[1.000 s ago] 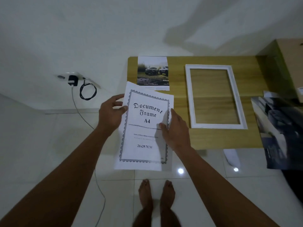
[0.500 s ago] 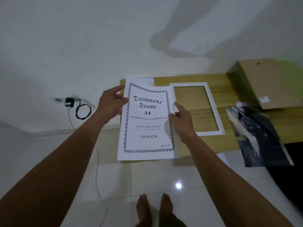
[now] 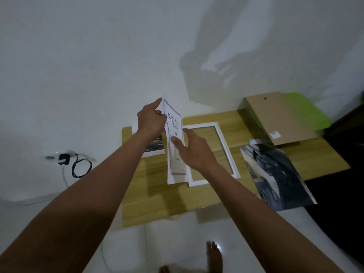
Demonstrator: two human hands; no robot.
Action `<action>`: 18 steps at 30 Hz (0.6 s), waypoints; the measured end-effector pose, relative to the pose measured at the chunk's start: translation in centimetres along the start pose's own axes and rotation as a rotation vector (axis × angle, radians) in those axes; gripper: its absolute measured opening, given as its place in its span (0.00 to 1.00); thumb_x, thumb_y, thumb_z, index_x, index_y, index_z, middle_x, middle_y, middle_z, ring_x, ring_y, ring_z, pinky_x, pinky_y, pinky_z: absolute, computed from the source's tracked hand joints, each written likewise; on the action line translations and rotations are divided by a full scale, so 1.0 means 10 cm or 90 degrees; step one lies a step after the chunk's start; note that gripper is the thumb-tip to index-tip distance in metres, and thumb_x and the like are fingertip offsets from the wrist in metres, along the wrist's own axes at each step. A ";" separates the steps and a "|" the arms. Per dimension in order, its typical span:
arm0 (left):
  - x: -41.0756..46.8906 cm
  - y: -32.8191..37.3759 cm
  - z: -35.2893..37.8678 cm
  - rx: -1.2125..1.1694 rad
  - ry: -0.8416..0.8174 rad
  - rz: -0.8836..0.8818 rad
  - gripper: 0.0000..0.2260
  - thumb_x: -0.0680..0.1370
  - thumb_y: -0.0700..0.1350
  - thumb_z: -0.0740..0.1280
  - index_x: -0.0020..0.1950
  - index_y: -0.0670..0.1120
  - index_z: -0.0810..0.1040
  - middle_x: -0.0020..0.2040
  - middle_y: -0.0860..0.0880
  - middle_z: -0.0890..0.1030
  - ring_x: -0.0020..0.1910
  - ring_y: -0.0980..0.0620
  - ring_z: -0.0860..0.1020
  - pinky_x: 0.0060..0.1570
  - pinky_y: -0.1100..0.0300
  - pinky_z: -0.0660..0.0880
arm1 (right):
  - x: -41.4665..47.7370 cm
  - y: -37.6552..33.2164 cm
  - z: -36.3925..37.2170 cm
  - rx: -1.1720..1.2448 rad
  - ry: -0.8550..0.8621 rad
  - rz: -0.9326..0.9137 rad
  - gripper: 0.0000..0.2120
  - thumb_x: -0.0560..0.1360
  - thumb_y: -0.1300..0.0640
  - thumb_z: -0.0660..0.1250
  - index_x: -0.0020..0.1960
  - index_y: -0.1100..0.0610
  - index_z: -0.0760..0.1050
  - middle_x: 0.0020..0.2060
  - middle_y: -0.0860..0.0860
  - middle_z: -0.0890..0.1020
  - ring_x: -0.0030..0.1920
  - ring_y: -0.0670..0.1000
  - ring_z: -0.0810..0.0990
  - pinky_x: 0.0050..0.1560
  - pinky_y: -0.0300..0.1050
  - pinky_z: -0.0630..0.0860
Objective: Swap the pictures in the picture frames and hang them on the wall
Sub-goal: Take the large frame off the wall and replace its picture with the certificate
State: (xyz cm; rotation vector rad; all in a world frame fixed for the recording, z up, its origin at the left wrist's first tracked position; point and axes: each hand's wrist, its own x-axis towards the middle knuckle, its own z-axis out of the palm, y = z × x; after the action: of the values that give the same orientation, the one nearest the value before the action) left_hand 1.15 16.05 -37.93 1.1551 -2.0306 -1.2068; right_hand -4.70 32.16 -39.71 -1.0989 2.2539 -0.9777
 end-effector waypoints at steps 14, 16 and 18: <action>0.20 0.75 0.97 -0.080 0.052 -0.018 0.28 0.74 0.57 0.70 0.72 0.50 0.70 0.49 0.53 0.83 0.43 0.53 0.83 0.46 0.53 0.82 | 0.33 0.66 -0.81 0.002 0.127 -0.060 0.27 0.78 0.65 0.60 0.75 0.50 0.64 0.55 0.52 0.81 0.53 0.50 0.79 0.47 0.38 0.71; 0.22 0.65 1.03 -0.096 0.065 -0.096 0.34 0.71 0.69 0.65 0.71 0.51 0.71 0.51 0.54 0.83 0.53 0.52 0.81 0.56 0.48 0.78 | 0.43 0.77 -0.94 0.100 0.144 -0.021 0.26 0.78 0.65 0.59 0.73 0.49 0.69 0.50 0.49 0.81 0.46 0.45 0.79 0.43 0.34 0.70; 0.17 0.42 1.13 -0.088 0.045 -0.207 0.33 0.72 0.68 0.62 0.71 0.50 0.71 0.64 0.49 0.77 0.62 0.46 0.76 0.61 0.48 0.75 | 0.53 0.90 -1.08 0.206 0.139 0.020 0.26 0.77 0.66 0.58 0.70 0.47 0.72 0.51 0.45 0.81 0.45 0.42 0.78 0.43 0.34 0.71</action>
State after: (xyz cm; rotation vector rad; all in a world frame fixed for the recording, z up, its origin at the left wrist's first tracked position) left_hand -10.03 20.70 -39.61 1.4761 -1.7227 -1.4123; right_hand -19.18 36.13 -39.88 -0.8482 2.1640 -1.4492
